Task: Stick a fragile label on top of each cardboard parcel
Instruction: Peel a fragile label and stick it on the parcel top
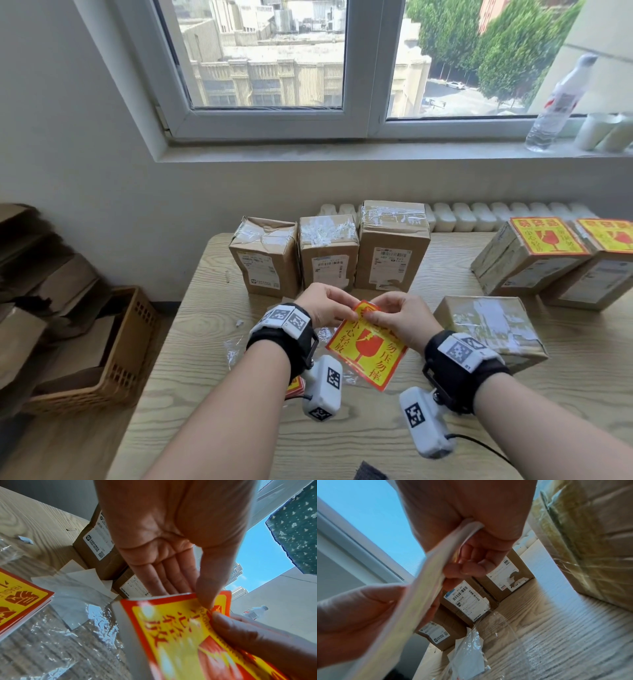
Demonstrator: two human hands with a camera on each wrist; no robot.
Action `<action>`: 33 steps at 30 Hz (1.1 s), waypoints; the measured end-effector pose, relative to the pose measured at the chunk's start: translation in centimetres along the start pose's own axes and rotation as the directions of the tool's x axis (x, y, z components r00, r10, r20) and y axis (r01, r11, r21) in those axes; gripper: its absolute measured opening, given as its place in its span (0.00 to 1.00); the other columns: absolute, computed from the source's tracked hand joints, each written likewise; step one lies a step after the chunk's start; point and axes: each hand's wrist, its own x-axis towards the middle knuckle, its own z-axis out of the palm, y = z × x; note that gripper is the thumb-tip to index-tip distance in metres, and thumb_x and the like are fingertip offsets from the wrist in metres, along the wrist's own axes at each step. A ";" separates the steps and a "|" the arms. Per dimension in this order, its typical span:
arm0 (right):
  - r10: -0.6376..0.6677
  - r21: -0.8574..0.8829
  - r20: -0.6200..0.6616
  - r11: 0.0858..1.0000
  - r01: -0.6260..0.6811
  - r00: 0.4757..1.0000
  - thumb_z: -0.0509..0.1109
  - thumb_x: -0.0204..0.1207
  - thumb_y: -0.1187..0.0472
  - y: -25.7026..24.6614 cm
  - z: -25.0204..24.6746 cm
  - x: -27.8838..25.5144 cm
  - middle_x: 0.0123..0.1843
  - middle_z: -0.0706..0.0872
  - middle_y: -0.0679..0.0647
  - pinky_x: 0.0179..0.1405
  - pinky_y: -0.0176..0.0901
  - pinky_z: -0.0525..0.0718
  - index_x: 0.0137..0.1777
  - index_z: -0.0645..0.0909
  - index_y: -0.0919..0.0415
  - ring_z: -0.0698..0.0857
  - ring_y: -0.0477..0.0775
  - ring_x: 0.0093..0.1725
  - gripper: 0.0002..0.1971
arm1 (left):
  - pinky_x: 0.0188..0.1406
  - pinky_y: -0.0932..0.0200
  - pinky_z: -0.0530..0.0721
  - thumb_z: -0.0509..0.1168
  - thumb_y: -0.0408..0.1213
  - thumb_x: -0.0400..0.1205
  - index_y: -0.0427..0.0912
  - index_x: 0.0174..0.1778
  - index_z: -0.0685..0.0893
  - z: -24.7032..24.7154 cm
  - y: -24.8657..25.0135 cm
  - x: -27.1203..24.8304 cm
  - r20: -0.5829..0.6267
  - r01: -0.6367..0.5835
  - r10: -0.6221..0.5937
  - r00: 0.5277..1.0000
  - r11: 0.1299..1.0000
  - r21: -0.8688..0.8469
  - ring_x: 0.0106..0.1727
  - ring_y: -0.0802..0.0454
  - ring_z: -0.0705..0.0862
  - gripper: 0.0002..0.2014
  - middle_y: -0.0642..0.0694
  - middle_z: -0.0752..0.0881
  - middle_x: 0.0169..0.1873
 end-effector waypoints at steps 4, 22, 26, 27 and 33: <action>-0.099 -0.124 -0.057 0.988 0.091 0.993 0.79 0.70 0.59 -0.6 -0.1 -0.1 0.43 0.87 0.47 0.33 0.35 0.82 0.52 0.81 0.48 0.87 0.46 0.42 0.13 | 0.54 0.52 0.89 0.73 0.25 0.74 0.43 0.40 0.91 0.0 0.1 0.2 -0.029 0.013 -0.014 0.999 1.000 -0.007 0.47 0.48 0.90 0.08 0.43 0.91 0.40; -0.112 -0.141 -0.044 0.984 0.105 0.993 0.79 0.69 0.63 -0.7 -0.1 0.9 0.38 0.89 0.50 0.41 0.45 0.88 0.32 0.83 0.50 0.89 0.51 0.43 0.10 | 0.34 0.64 0.89 0.68 0.23 0.75 0.31 0.50 0.90 0.2 0.9 -0.1 -0.023 0.044 -0.046 0.999 0.996 -0.077 0.32 0.54 0.87 0.10 0.40 0.89 0.35; -0.097 -0.098 -0.057 0.991 0.091 0.994 0.79 0.69 0.65 -0.9 -0.1 1.0 0.37 0.88 0.51 0.39 0.44 0.87 0.32 0.83 0.51 0.88 0.51 0.42 0.10 | 0.31 0.66 0.88 0.60 0.15 0.75 0.31 0.55 0.89 -0.1 0.9 -0.2 -0.015 0.026 -0.027 1.000 0.999 -0.033 0.36 0.54 0.87 0.18 0.40 0.90 0.41; -0.097 -0.094 -0.061 0.991 0.091 0.993 0.79 0.69 0.65 -0.9 -0.1 1.1 0.37 0.88 0.51 0.39 0.45 0.87 0.32 0.83 0.51 0.88 0.51 0.41 0.11 | 0.31 0.67 0.87 0.64 0.16 0.75 0.33 0.54 0.90 -0.2 0.8 -0.3 -0.007 0.011 -0.011 1.000 1.000 -0.003 0.38 0.55 0.88 0.17 0.41 0.90 0.42; -0.107 -0.090 -0.046 0.991 0.103 0.993 0.80 0.67 0.65 -1.0 0.0 1.3 0.37 0.87 0.54 0.41 0.48 0.88 0.31 0.82 0.52 0.86 0.52 0.40 0.11 | 0.37 0.64 0.88 0.78 0.32 0.71 0.38 0.47 0.90 -0.5 0.3 -0.2 -0.027 -0.054 0.053 0.998 0.999 -0.007 0.42 0.53 0.89 0.10 0.43 0.91 0.43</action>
